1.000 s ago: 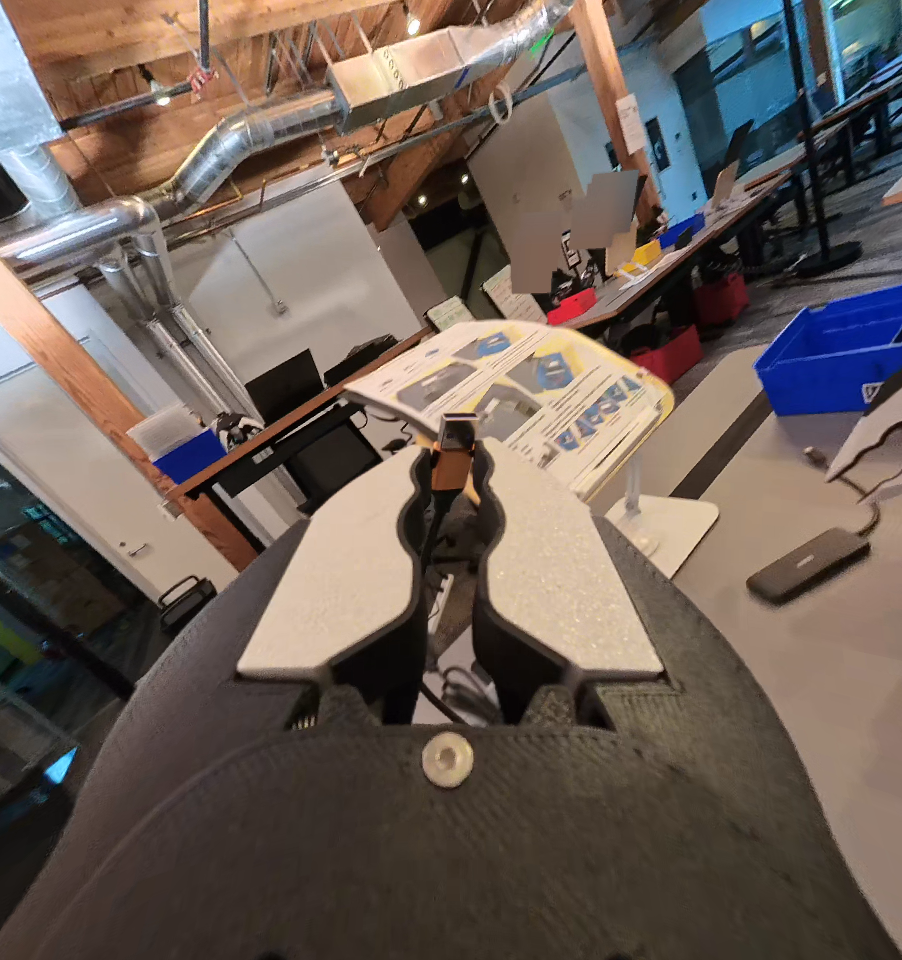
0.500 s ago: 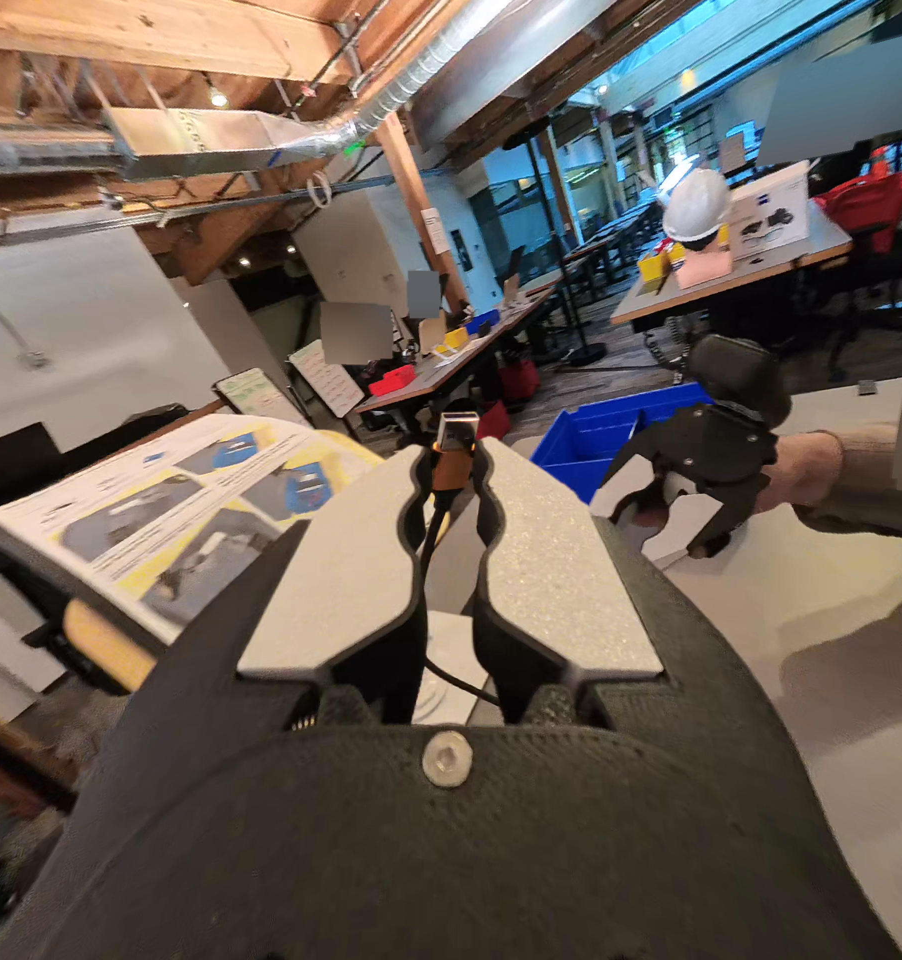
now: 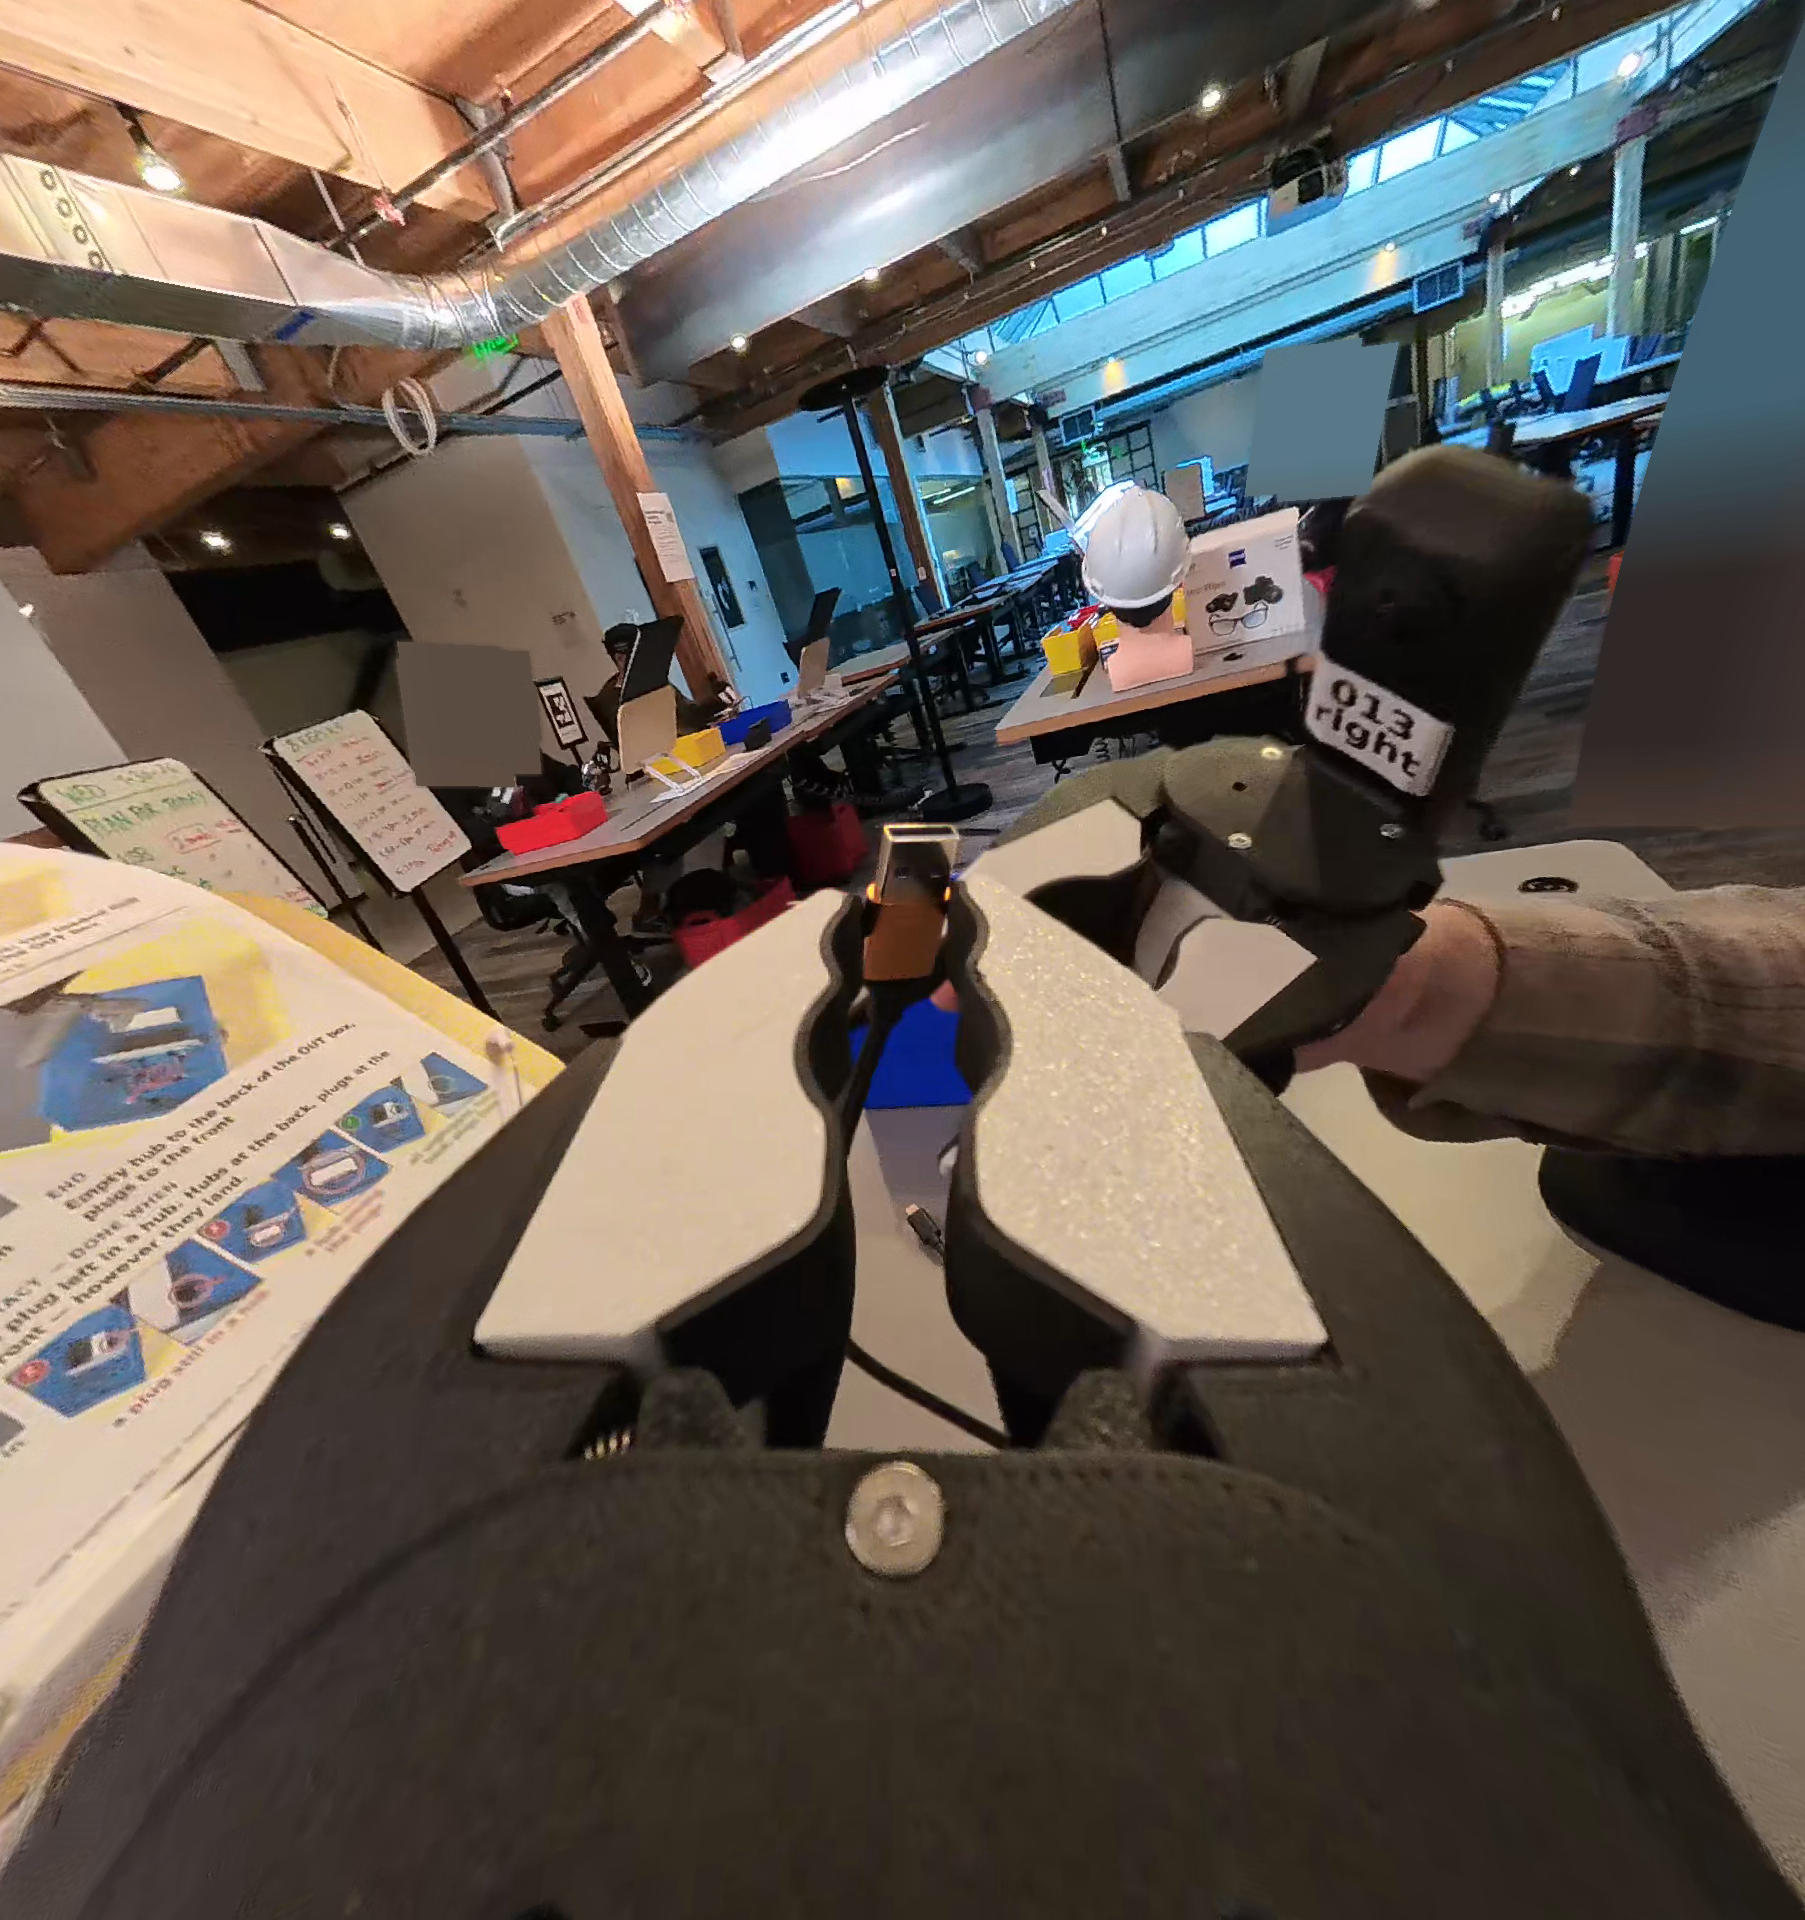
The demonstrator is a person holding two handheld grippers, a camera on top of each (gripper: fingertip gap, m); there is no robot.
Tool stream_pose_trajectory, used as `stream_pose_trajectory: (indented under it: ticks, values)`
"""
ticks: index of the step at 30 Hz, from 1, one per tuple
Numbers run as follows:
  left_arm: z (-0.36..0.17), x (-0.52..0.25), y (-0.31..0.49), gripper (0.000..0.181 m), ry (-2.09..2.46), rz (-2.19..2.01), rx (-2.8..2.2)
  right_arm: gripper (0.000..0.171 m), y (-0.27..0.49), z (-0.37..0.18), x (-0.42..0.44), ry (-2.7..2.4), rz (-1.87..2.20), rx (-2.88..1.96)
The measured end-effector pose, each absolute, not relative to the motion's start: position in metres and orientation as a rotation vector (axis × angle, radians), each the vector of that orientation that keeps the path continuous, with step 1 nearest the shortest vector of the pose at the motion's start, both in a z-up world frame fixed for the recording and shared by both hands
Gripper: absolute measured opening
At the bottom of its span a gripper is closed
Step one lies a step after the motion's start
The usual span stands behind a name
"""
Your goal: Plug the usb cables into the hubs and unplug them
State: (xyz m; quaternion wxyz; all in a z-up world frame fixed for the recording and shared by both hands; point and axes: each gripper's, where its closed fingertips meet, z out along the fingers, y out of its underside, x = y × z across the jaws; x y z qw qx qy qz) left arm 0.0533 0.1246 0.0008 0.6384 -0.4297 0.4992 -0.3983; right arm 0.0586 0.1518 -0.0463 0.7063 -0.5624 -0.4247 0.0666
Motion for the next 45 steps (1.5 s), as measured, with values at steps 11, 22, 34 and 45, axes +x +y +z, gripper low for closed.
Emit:
stream_pose_trajectory:
  ticks: [11,22,34,45]
  values:
    - [-0.021,0.074,0.115,0.016,1.135,-0.957,-1.011,0.000,0.159,-0.050,0.057,-0.899,-0.076,-1.213]
    - [-0.013,0.060,0.112,0.024,1.188,-0.857,-0.929,0.000,0.143,-0.050,0.051,-0.896,0.429,-1.243]
    - [-0.047,0.074,0.085,0.014,1.417,-0.942,-0.919,0.000,0.104,-0.072,0.026,-1.140,0.730,-1.158]
    - [-0.021,0.061,0.128,0.007,1.210,-0.409,-0.887,0.022,0.139,-0.057,0.061,-1.011,0.463,-1.300]
